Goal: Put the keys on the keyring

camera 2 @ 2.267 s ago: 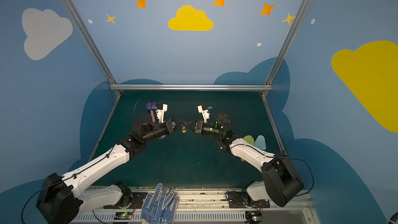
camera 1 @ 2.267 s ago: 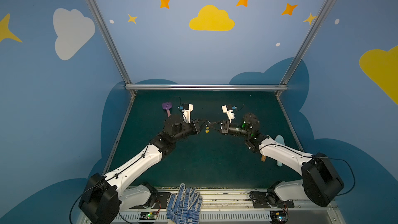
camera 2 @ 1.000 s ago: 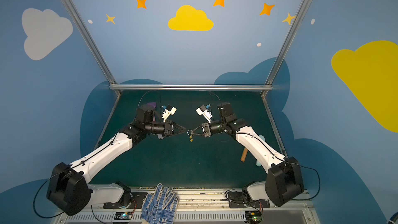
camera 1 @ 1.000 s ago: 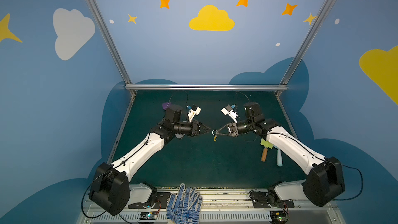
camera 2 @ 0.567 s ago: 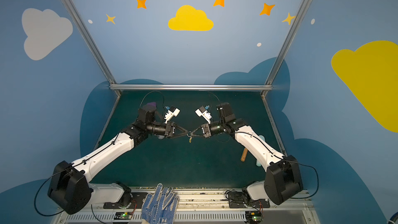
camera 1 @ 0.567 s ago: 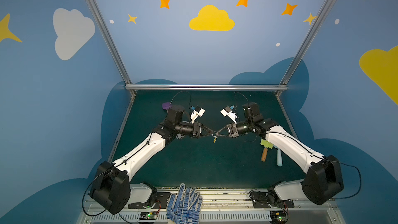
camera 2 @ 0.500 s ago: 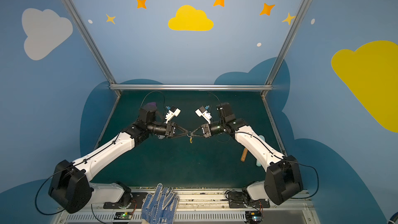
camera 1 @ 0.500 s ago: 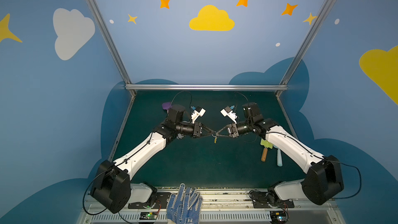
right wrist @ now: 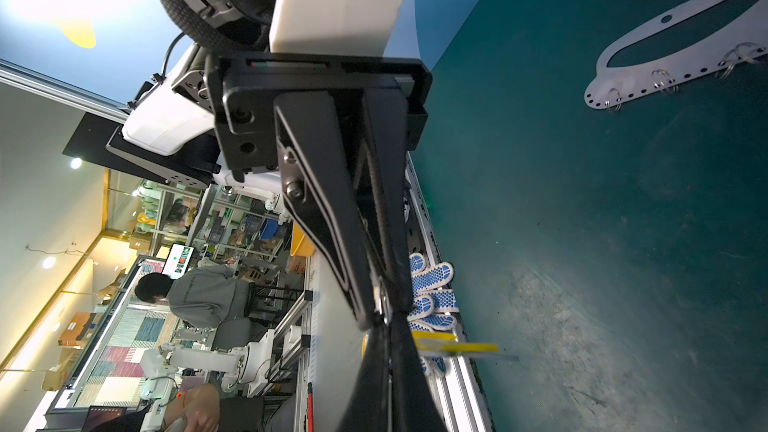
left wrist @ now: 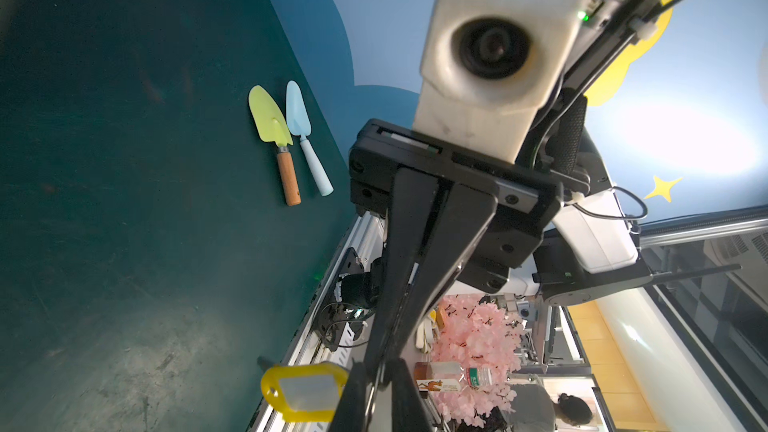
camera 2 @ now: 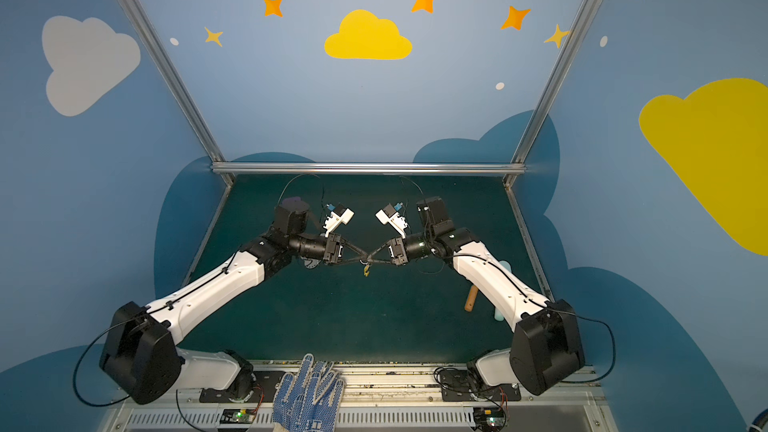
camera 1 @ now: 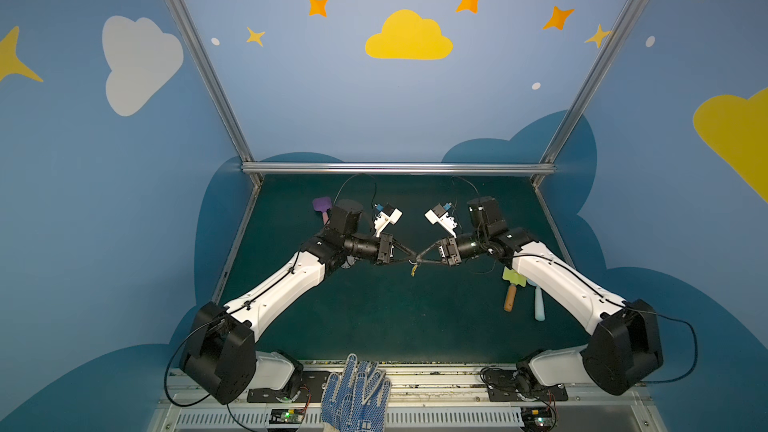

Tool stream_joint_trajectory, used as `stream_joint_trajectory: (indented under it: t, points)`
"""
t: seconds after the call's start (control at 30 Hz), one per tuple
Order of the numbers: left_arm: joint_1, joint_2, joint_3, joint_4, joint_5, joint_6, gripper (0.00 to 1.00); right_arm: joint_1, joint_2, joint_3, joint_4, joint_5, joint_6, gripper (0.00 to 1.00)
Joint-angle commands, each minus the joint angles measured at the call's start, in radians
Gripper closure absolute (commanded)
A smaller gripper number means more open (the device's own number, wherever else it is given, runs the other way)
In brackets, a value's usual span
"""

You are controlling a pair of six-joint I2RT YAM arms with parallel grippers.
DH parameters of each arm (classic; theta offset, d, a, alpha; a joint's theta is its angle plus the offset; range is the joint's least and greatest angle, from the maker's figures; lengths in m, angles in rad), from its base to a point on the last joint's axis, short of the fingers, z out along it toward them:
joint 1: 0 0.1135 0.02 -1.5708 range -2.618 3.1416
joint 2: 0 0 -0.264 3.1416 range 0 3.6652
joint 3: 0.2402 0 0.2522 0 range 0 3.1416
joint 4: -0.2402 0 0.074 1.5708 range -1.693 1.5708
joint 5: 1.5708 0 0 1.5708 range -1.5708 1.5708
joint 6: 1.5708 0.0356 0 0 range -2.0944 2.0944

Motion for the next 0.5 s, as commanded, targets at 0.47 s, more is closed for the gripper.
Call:
stream_joint_trajectory:
  t: [0.47]
  points:
    - [-0.004, -0.047, -0.027, 0.162, -0.135, -0.080, 0.96, -0.030, -0.106, -0.123, 0.348, 0.054, 0.257, 0.66]
